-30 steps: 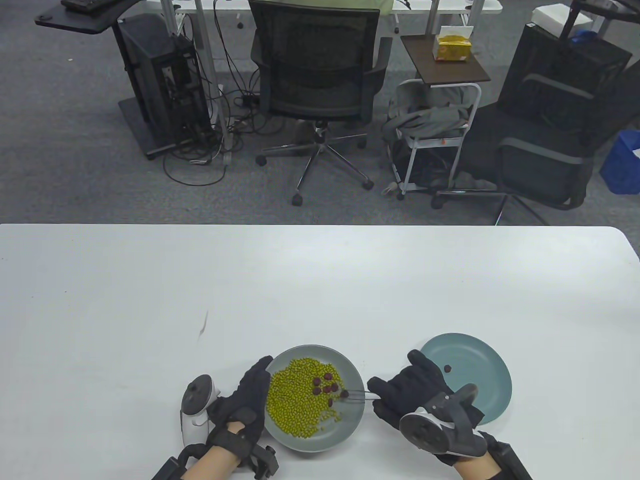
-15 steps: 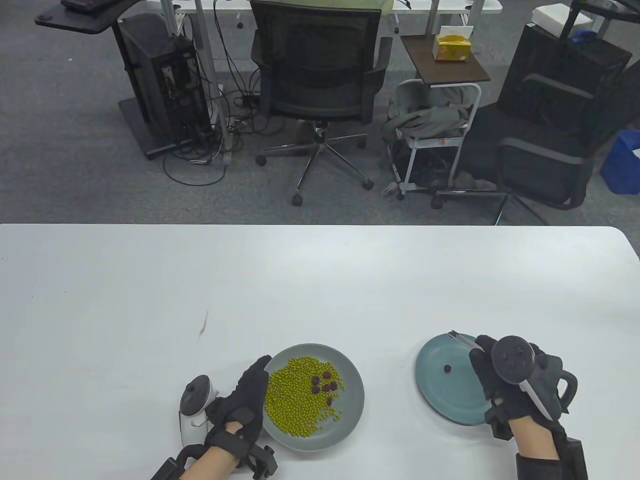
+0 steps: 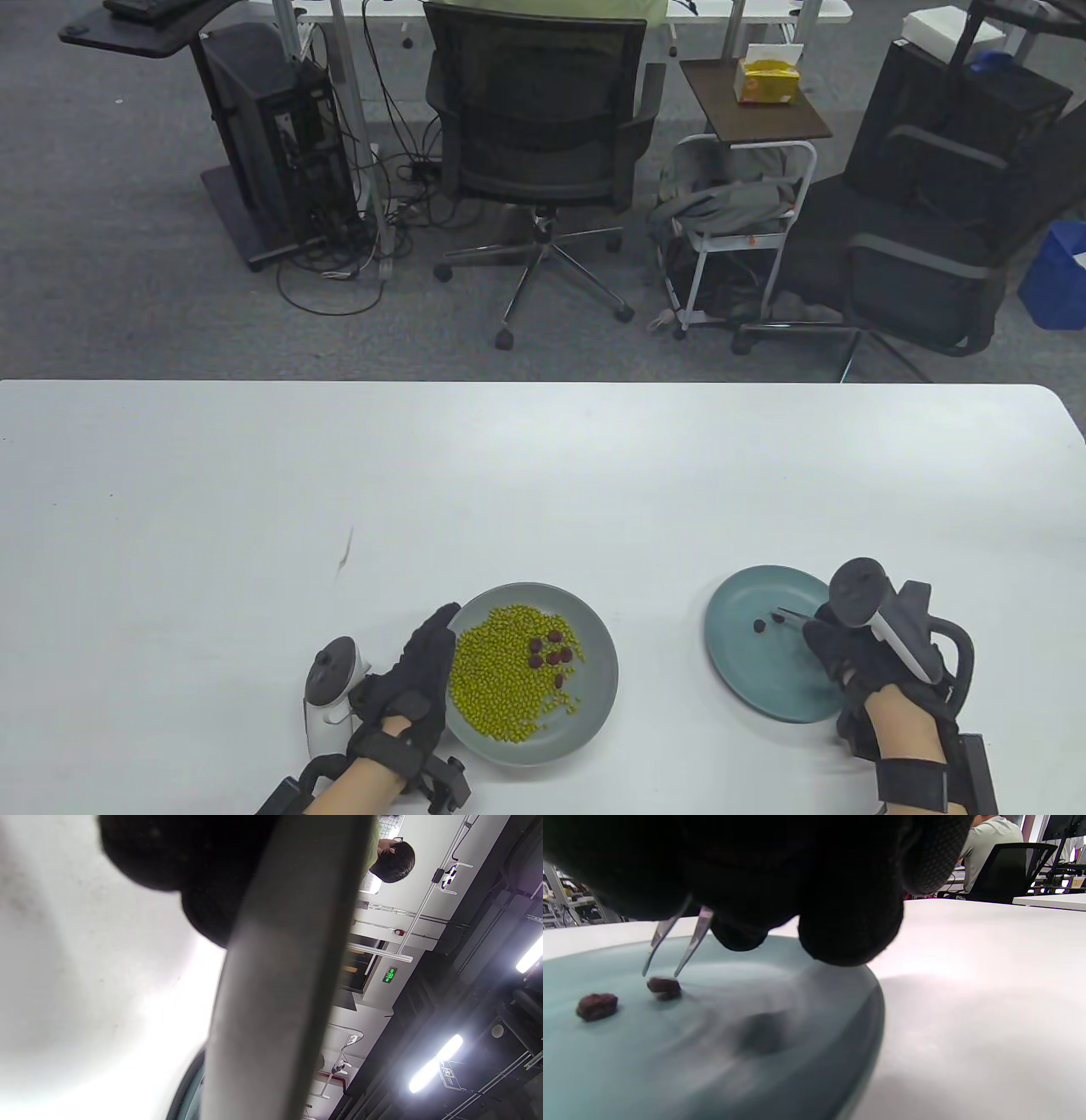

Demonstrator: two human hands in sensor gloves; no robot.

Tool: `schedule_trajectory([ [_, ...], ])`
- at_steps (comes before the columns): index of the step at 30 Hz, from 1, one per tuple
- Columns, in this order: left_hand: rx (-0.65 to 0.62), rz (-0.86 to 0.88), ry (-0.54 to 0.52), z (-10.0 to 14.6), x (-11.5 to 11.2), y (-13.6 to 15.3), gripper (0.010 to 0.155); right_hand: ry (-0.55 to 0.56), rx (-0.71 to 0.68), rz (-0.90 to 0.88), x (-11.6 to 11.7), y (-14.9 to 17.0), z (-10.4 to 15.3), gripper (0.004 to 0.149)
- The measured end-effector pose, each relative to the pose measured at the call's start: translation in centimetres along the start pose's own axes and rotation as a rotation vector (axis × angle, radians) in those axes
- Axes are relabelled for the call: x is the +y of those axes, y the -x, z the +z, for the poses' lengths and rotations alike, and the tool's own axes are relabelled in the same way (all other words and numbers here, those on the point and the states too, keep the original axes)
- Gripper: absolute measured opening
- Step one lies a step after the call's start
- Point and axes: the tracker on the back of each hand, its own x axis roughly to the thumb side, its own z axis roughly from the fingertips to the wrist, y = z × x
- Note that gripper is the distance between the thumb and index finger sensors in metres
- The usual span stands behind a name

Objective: Pick cranberries with tweezers into plate

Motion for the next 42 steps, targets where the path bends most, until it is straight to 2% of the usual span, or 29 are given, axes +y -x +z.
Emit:
schedule_trajectory([
  [5,0.002,-0.002,0.0,0.0,0.0,0.0,0.062,0.132,-0.018,-0.099,-1.2,-0.2,0.7,0.049],
  [11,0.02,0.017,0.012,0.0,-0.2,0.2,0.062,0.297,-0.121,-0.139,-2.5,-1.9,2.5,0.05],
  [14,0.036,0.094,0.023,0.1,-0.4,0.4,0.062,0.373,-0.213,-0.146,-2.4,-3.7,3.7,0.049],
  [19,0.03,0.069,0.02,0.0,-0.4,0.4,0.061,0.428,-0.403,-0.139,-1.9,-7.1,6.1,0.049],
  [24,0.012,0.01,0.009,0.0,-0.4,0.2,0.062,0.428,-0.618,-0.132,-1.6,-10.2,8.9,0.049],
  [26,0.014,0.012,0.011,0.0,-0.5,0.2,0.061,0.449,-0.657,-0.127,-1.5,-11.1,10.0,0.049],
  [31,0.009,-0.017,0.012,0.0,-0.6,0.1,0.062,0.42,-0.767,-0.107,-0.8,-13.2,12.1,0.049],
  [42,0.004,-0.034,0.016,-0.1,-0.7,0.2,0.062,0.361,-0.801,-0.065,0.2,-14.4,12.6,0.049],
])
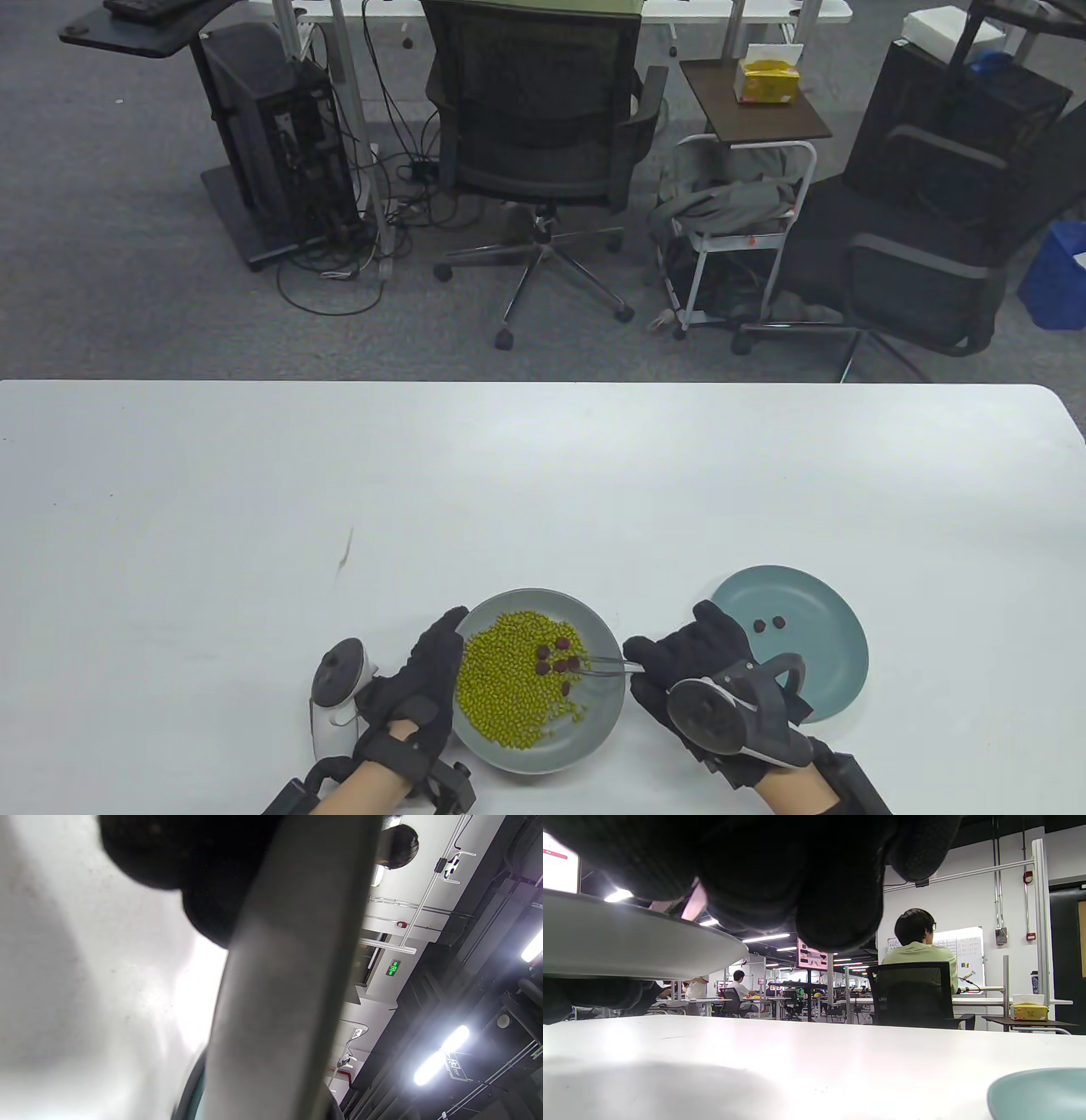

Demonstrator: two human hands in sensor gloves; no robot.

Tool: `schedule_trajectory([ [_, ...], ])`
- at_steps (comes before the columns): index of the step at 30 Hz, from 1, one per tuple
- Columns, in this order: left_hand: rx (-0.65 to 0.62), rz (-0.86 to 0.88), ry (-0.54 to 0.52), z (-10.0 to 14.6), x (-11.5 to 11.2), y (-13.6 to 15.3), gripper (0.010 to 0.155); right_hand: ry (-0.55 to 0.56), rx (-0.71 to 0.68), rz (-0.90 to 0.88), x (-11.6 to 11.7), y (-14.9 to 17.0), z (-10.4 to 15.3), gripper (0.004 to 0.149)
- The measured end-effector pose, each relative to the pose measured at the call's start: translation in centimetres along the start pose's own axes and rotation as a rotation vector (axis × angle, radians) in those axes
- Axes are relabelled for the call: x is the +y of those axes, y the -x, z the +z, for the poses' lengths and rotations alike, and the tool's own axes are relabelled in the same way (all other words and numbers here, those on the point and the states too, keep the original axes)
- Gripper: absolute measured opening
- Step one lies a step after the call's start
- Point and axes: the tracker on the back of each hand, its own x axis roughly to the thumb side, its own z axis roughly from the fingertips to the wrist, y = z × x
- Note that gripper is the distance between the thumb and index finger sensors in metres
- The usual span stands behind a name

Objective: Pick cranberries with tweezers into plate

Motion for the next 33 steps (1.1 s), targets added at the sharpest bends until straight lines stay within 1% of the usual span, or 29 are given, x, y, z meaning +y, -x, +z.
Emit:
schedule_trajectory([
  [19,0.011,0.015,0.004,-0.01,-0.19,0.23,0.062,0.009,-0.017,0.045,-0.15,-0.39,0.12,0.048],
  [25,0.011,0.014,0.006,-0.02,-0.16,0.19,0.062,0.042,-0.038,0.041,-0.26,-0.65,0.25,0.047],
  [33,0.012,0.015,0.004,-0.03,-0.11,0.2,0.061,0.067,-0.027,0.029,-0.58,-0.38,0.26,0.046],
])
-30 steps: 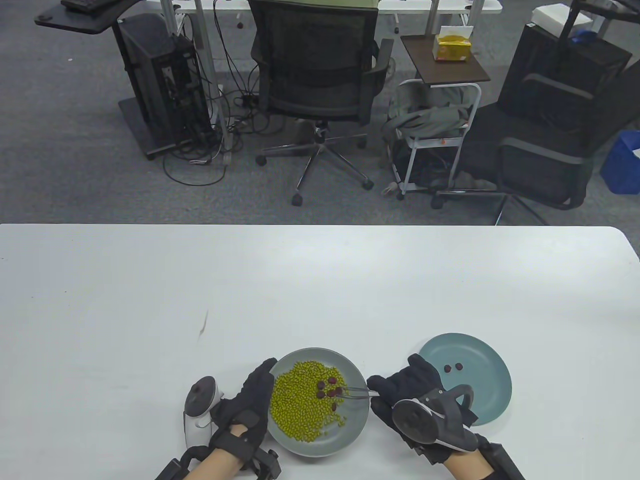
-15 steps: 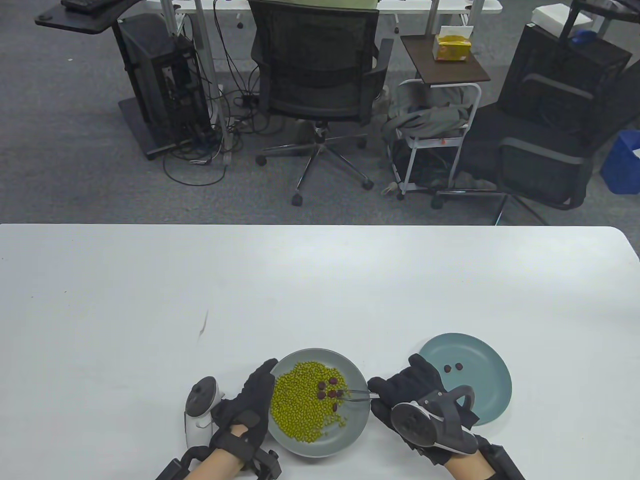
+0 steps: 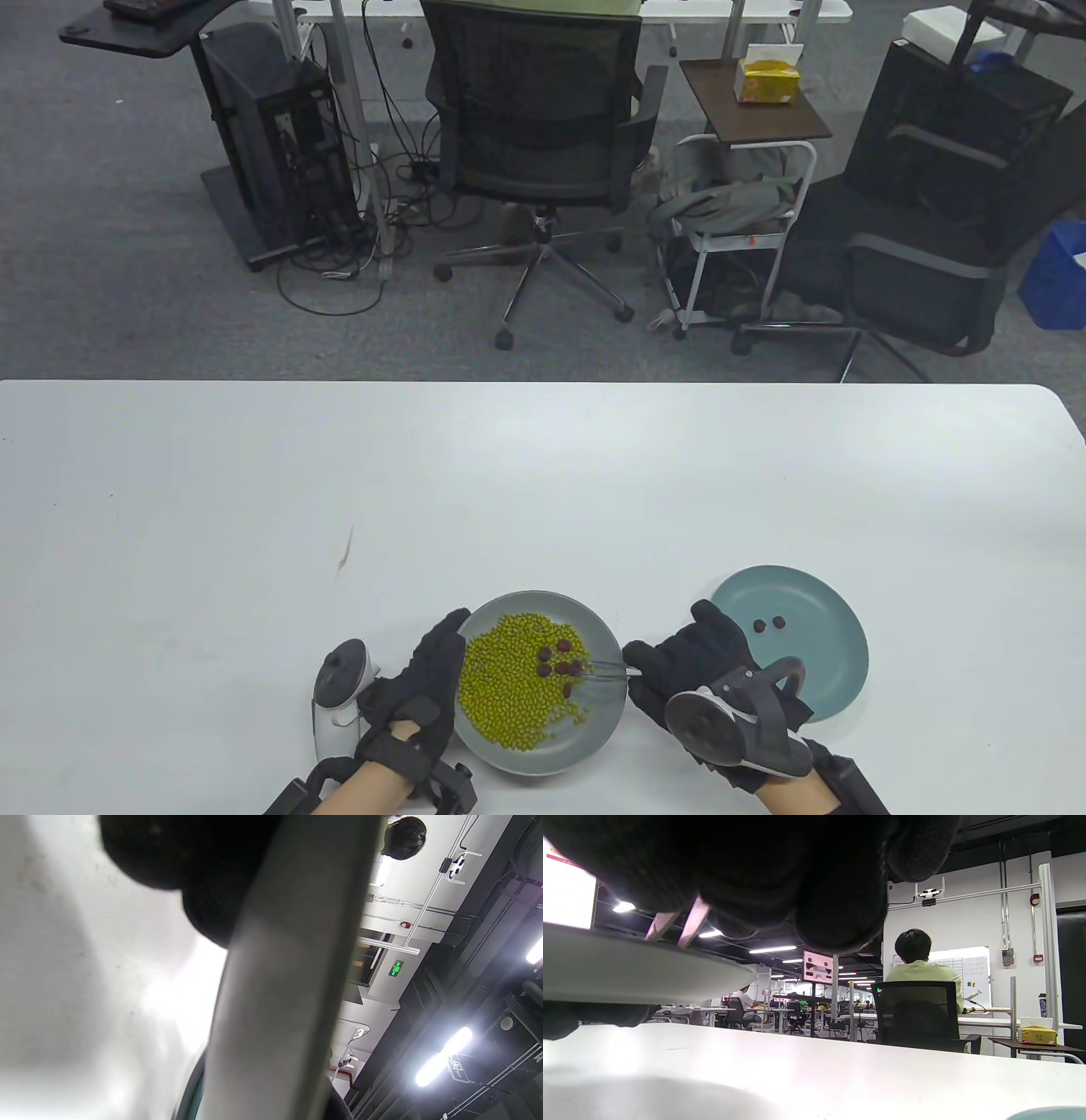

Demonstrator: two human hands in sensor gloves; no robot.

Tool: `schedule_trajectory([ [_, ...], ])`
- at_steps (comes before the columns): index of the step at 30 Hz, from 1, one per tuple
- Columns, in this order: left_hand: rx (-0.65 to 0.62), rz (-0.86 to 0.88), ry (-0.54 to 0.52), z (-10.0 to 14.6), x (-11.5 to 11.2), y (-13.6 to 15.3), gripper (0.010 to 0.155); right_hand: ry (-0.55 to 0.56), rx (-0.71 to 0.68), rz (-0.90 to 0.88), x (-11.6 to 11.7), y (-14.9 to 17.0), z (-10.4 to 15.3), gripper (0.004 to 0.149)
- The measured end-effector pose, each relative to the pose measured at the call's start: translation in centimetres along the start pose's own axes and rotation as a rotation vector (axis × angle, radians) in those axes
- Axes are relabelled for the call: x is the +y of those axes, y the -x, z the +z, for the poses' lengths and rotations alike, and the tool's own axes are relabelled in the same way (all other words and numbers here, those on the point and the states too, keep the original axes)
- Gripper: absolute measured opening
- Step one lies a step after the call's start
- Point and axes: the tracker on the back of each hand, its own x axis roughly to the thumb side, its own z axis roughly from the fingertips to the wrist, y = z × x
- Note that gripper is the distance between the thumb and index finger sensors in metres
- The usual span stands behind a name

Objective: Pick cranberries with tweezers into plate

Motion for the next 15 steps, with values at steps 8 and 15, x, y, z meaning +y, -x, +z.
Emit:
schedule_trajectory([
  [8,-0.006,0.007,-0.021,0.0,0.5,-0.2,0.062,0.102,0.149,-0.04,-4.1,4.5,0.2,0.046],
  [15,-0.017,0.012,-0.026,0.1,0.6,-0.4,0.062,0.04,0.417,0.004,-4.7,12.8,1.0,0.046],
])
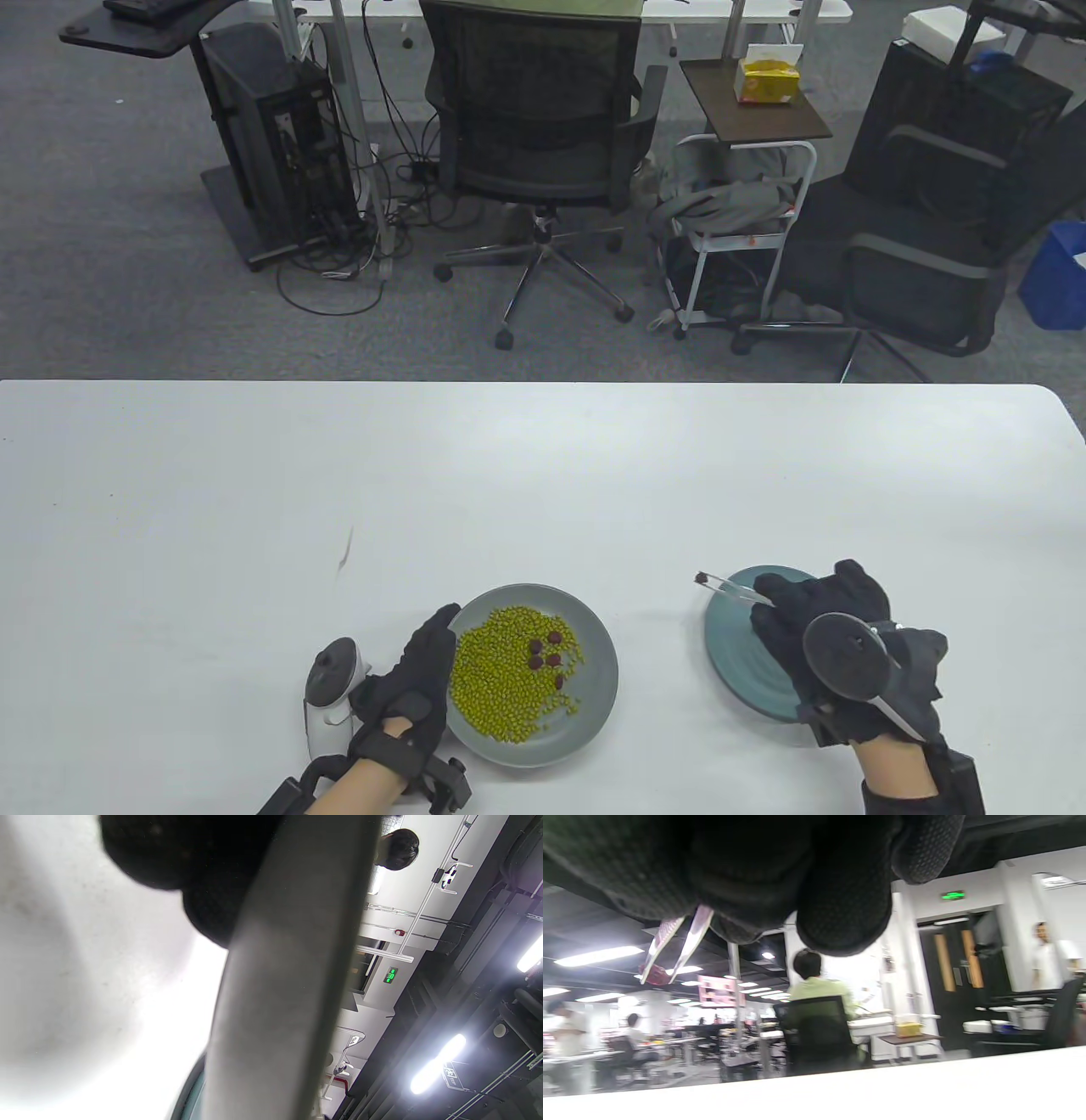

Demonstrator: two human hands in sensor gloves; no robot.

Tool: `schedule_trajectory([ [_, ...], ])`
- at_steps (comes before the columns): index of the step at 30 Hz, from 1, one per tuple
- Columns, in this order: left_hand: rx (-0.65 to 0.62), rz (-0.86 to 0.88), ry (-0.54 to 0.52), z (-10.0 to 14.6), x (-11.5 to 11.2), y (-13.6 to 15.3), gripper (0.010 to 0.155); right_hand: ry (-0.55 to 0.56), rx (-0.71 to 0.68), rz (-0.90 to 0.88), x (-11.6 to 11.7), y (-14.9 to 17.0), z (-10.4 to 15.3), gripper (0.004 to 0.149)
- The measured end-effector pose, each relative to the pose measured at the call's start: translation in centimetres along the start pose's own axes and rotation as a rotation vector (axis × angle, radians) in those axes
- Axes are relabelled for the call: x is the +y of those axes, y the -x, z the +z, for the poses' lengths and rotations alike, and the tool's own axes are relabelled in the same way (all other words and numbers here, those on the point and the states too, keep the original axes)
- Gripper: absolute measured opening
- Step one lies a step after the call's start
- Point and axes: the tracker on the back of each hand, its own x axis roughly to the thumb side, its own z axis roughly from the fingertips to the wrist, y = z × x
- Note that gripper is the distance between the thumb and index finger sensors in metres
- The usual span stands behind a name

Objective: Pick cranberries with tweezers into plate

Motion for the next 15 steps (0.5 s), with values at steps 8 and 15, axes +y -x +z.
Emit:
schedule_trajectory([
  [8,0.001,0.004,0.002,0.1,0.0,0.0,0.062,-0.255,0.238,0.123,3.8,6.1,-1.0,0.045],
  [15,0.0,0.005,0.001,0.2,0.0,0.1,0.062,-0.374,0.311,0.183,5.1,7.9,-0.8,0.045],
])
